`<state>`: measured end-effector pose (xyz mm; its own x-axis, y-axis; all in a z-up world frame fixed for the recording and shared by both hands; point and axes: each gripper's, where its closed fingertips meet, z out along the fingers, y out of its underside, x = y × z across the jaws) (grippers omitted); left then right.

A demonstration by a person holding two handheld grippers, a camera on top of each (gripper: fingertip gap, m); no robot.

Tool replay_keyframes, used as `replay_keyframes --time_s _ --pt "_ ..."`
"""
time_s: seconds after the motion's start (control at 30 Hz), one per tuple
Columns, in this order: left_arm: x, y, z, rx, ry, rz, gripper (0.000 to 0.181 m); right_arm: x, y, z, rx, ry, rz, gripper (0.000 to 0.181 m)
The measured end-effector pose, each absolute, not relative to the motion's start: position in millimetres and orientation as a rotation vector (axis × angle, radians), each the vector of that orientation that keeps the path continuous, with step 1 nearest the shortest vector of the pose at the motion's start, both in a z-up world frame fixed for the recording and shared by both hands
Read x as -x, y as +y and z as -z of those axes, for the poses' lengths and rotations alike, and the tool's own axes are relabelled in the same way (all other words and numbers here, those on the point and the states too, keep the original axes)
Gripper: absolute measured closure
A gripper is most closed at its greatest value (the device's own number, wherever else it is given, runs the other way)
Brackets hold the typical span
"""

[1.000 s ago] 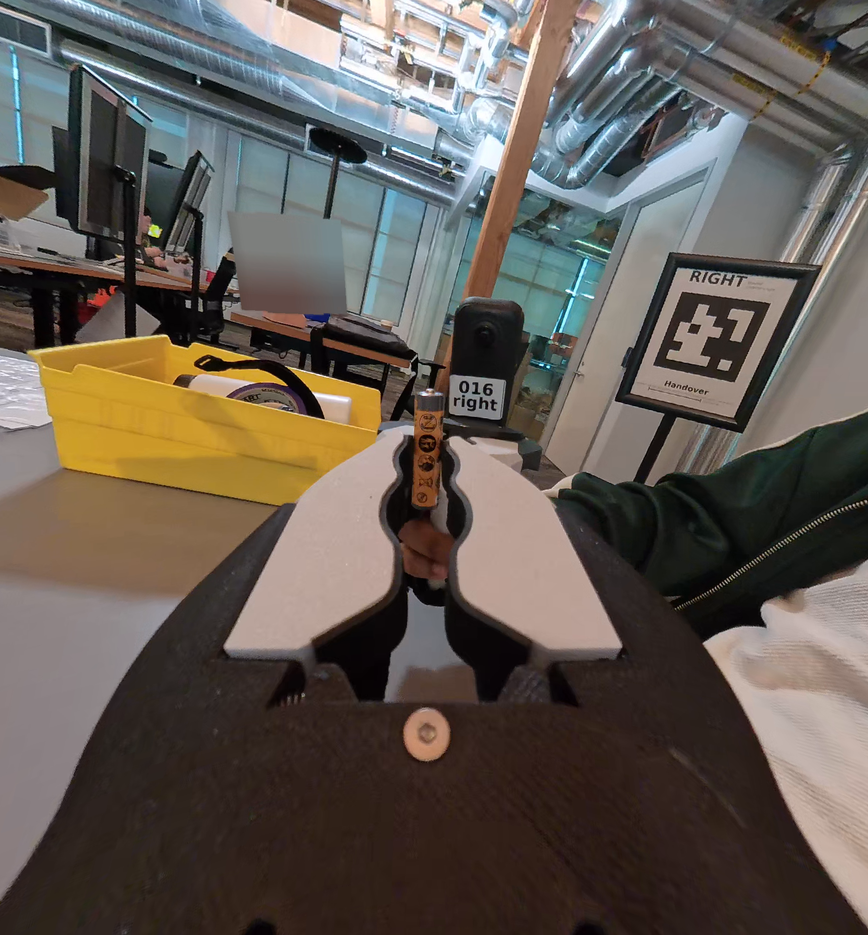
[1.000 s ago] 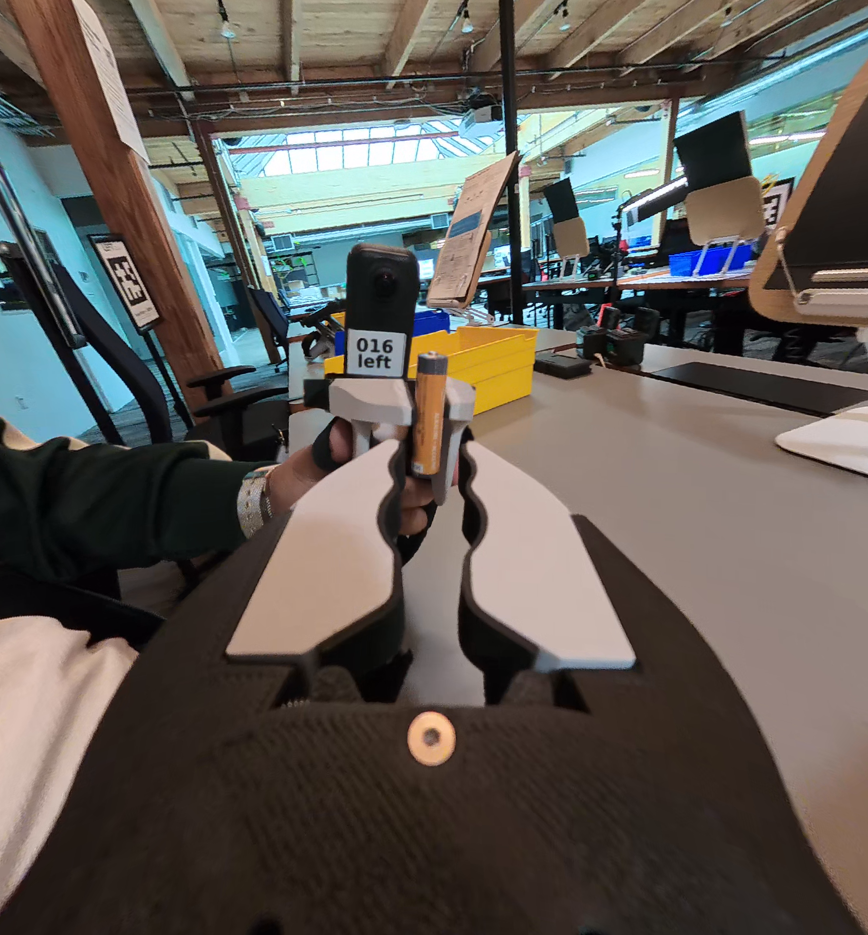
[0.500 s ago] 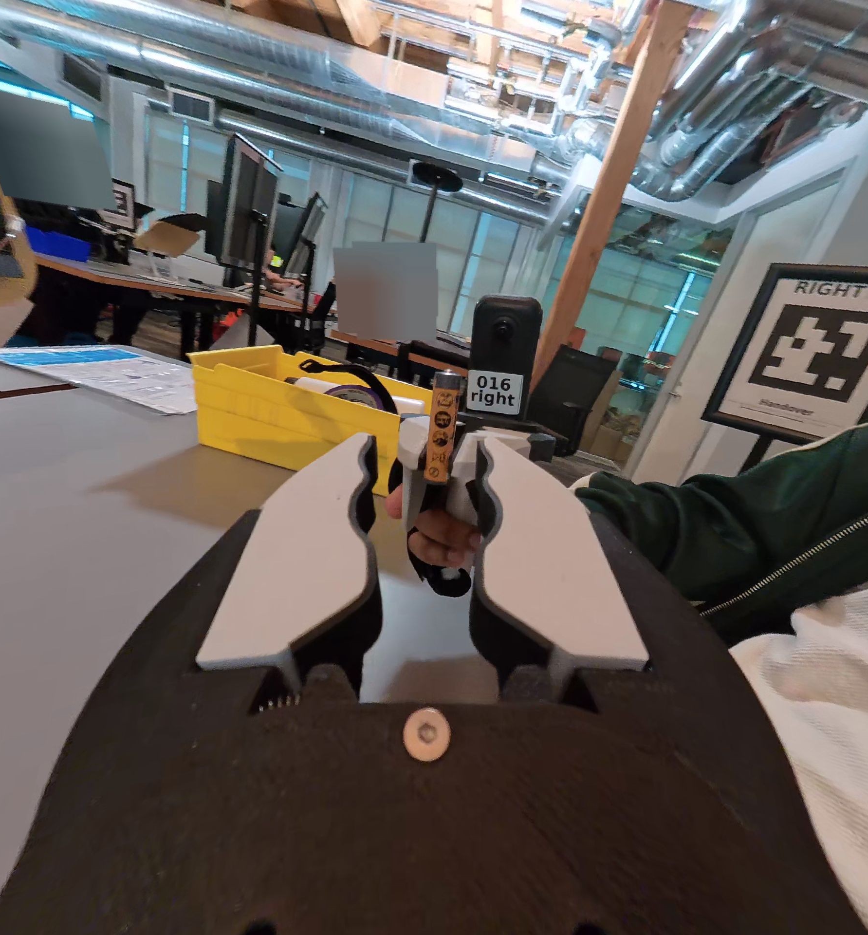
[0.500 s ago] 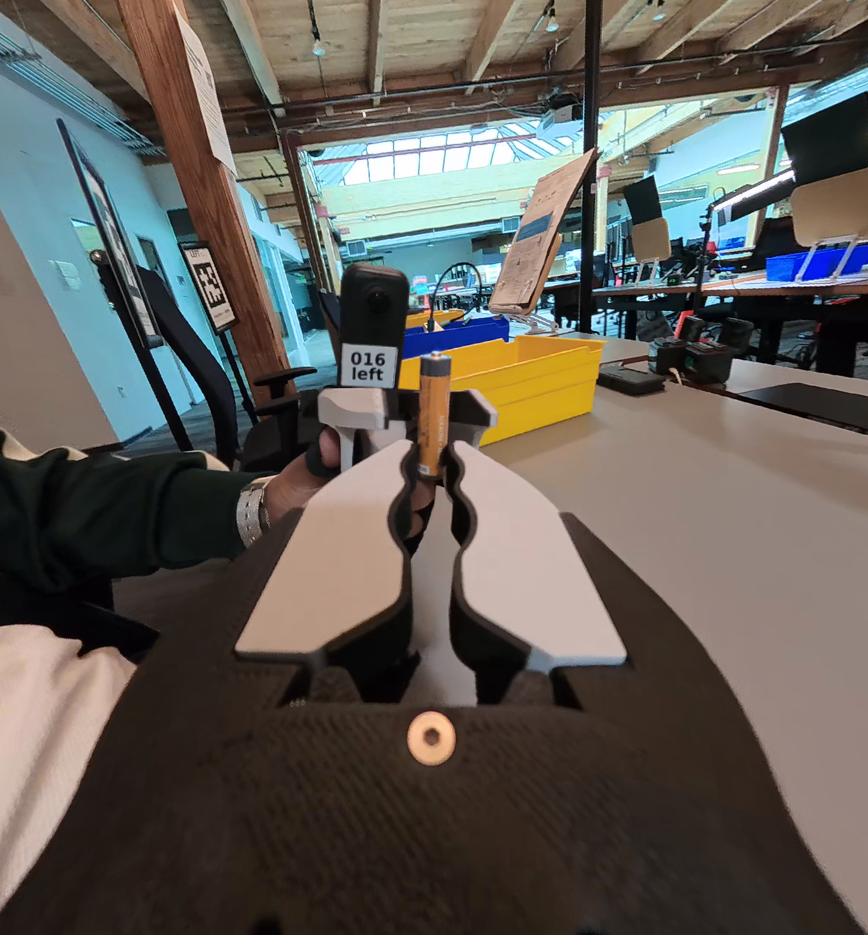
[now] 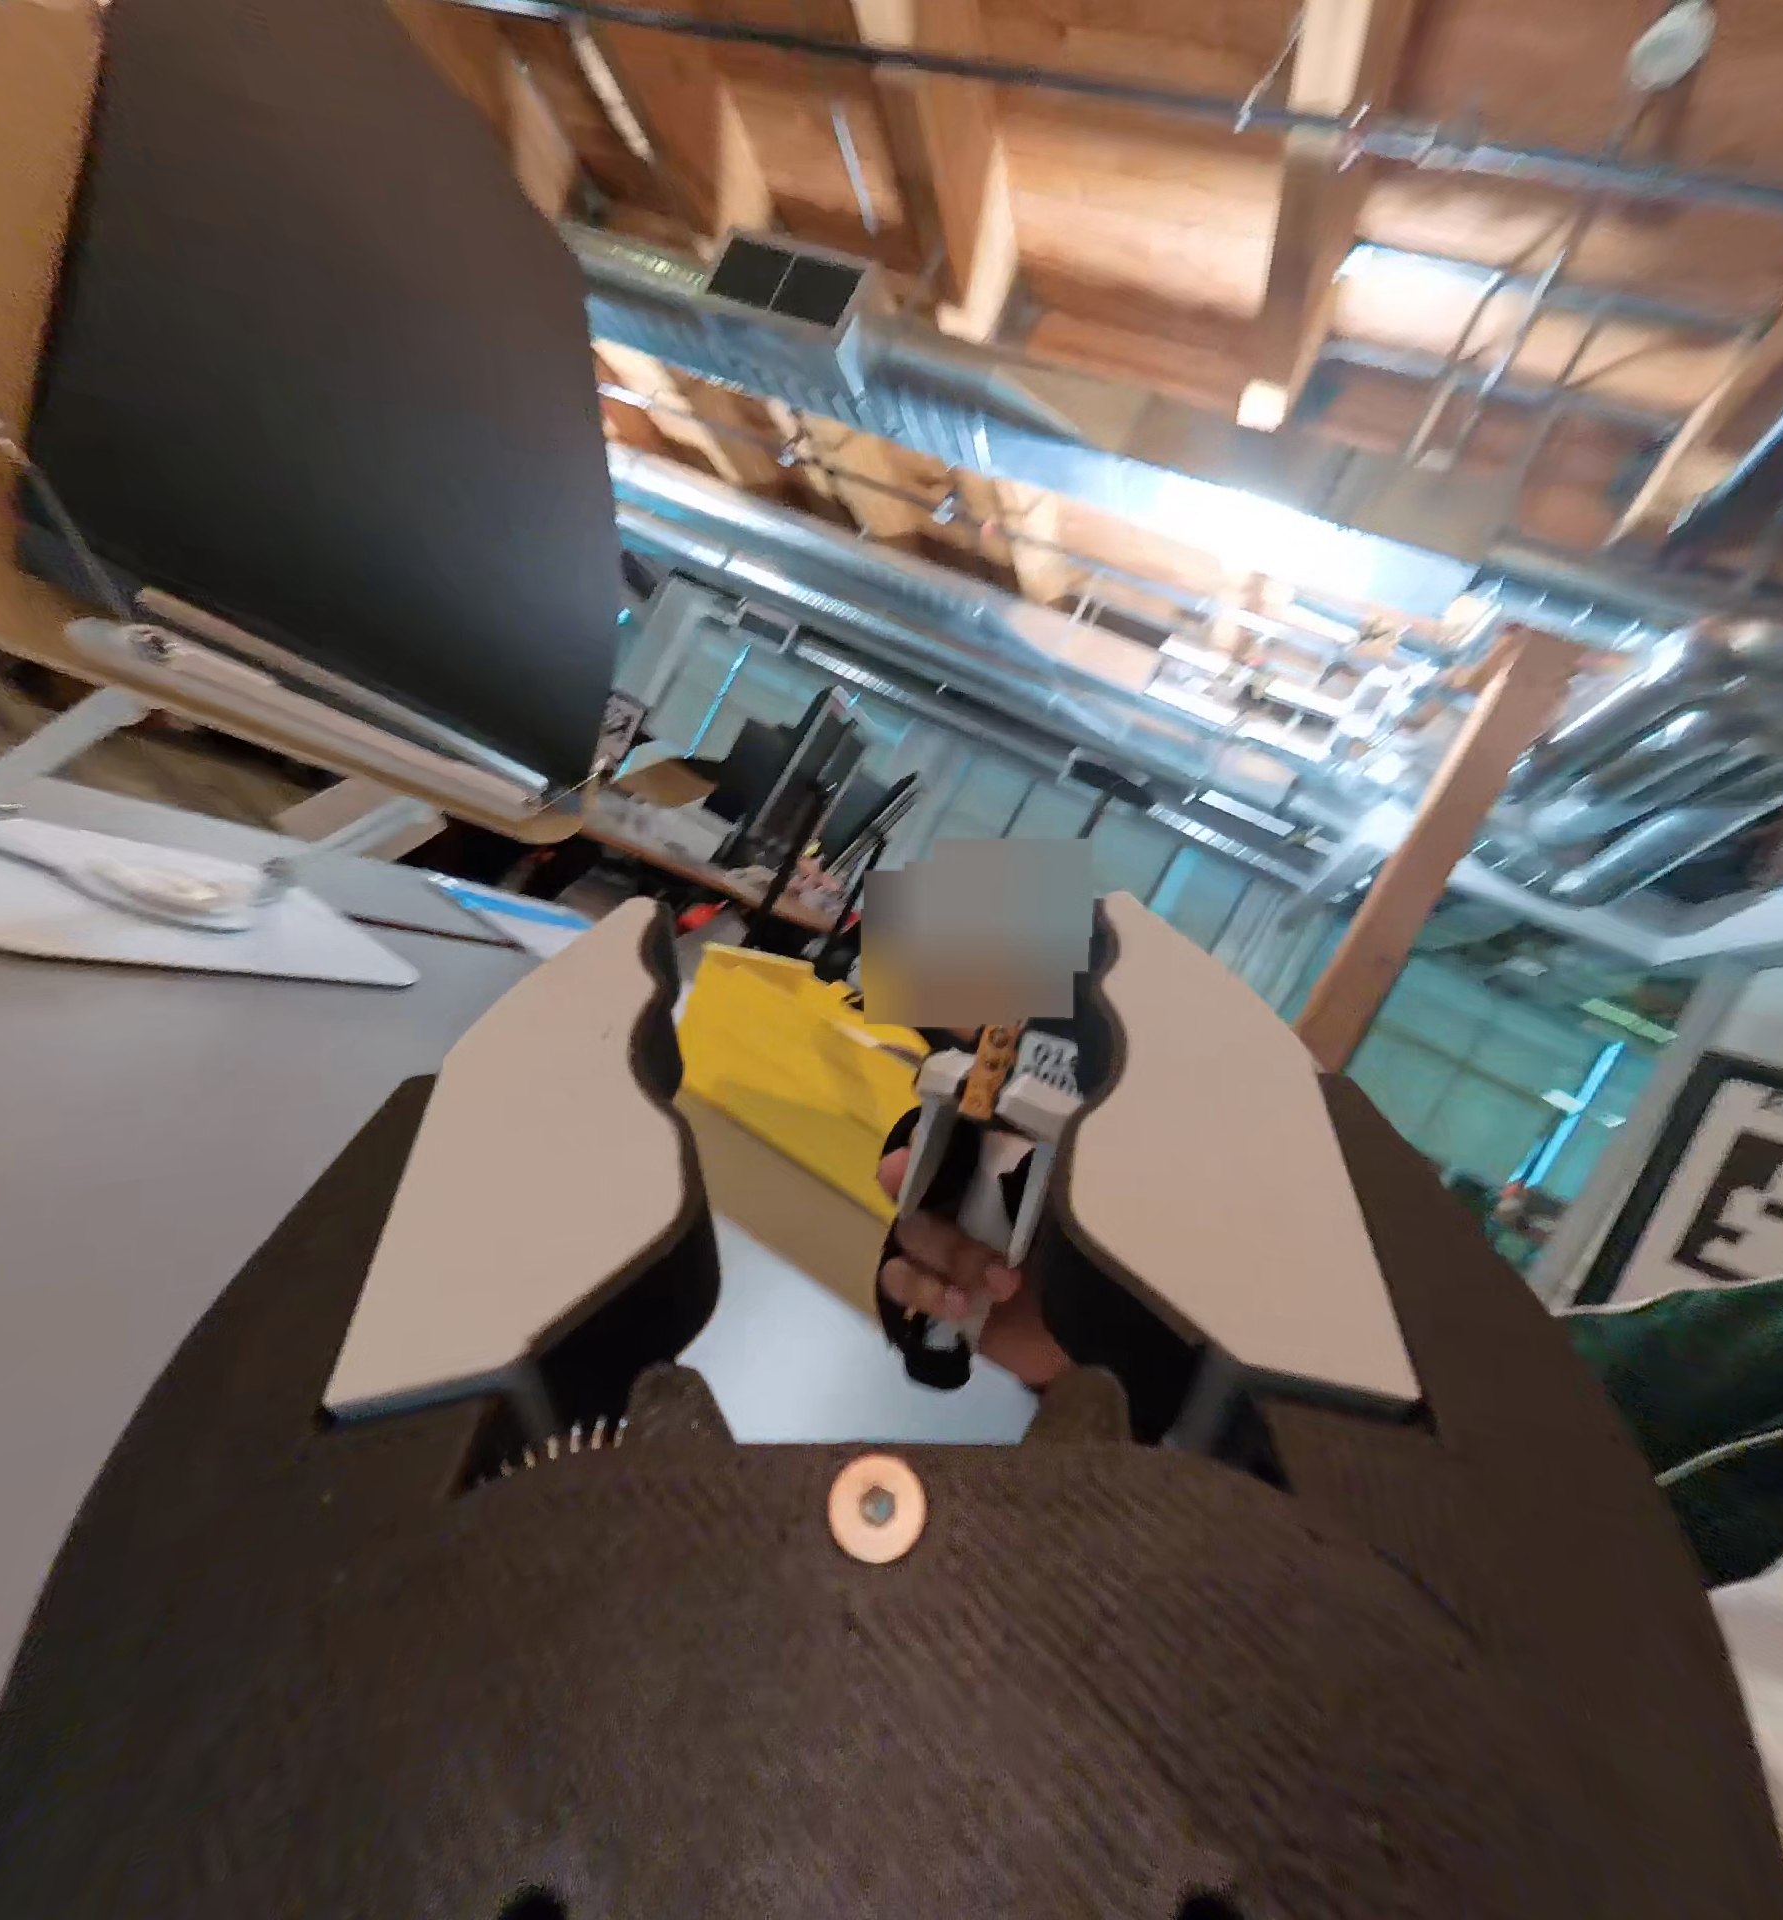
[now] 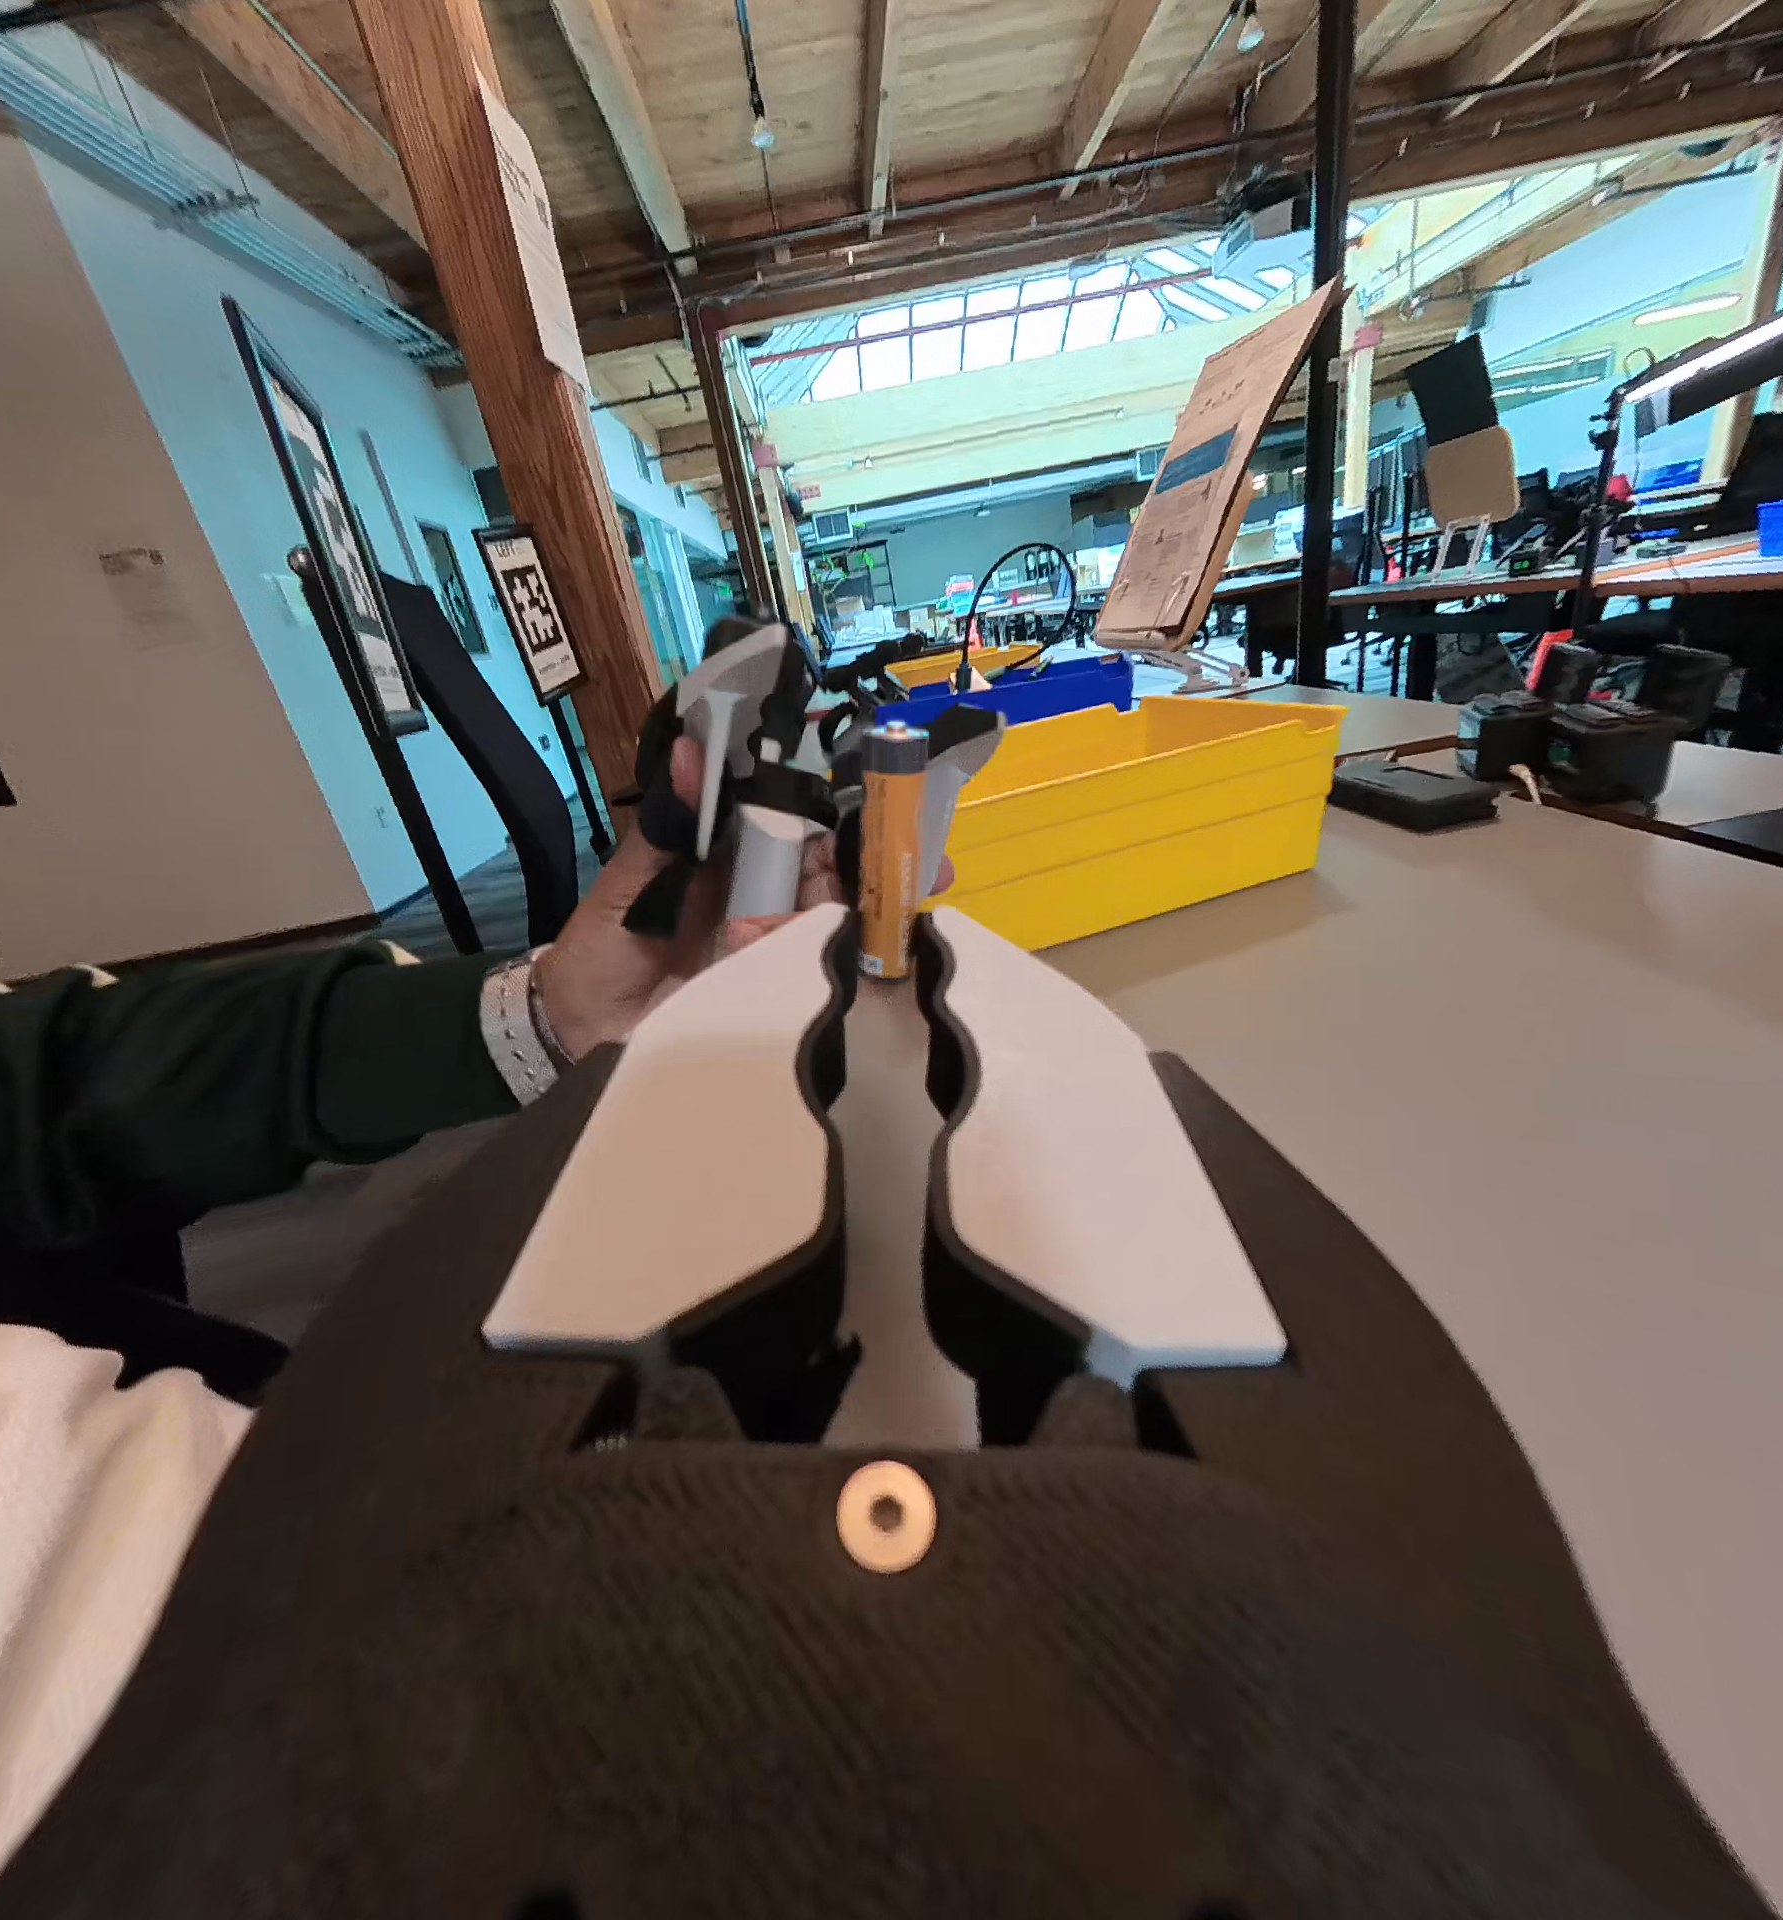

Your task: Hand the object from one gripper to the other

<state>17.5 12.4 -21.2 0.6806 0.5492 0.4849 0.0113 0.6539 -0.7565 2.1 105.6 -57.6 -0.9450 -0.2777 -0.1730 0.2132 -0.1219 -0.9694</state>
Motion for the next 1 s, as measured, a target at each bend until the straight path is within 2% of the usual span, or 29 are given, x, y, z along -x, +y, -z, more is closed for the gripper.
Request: replay_keyframes --time_s 0.1,0.17,0.47,0.67,0.73,0.87,0.93,1.0 --pt "-22 20 31 0.934 -0.804 -0.373 0.134 -12 95 66 0.139 1.891 2.086 0.171" --pt "-25 33 34 1.013 -0.796 -0.356 0.142 -19 88 70 0.179 1.917 2.048 0.17" --pt "-27 87 52 1.358 -0.735 -0.517 0.157 -31 84 74 0.215 1.914 2.003 0.17" --pt "-25 100 54 1.389 -0.727 -0.532 0.161 -38 83 77 0.262 1.948 1.985 0.17" --pt "-25 99 52 1.37 -0.728 -0.536 0.172 -39 84 78 0.275 1.964 1.992 0.17" --pt "-25 104 52 1.387 -0.714 -0.491 0.172 -38 87 78 0.267 1.96 1.99 0.17" --pt "-23 105 52 1.389 -0.71 -0.48 0.172 -35 89 76 0.257 1.956 2.009 0.157" --pt "-21 106 52 1.377 -0.712 -0.457 0.172 -25 90 73 0.223 1.971 2.09 0.128"
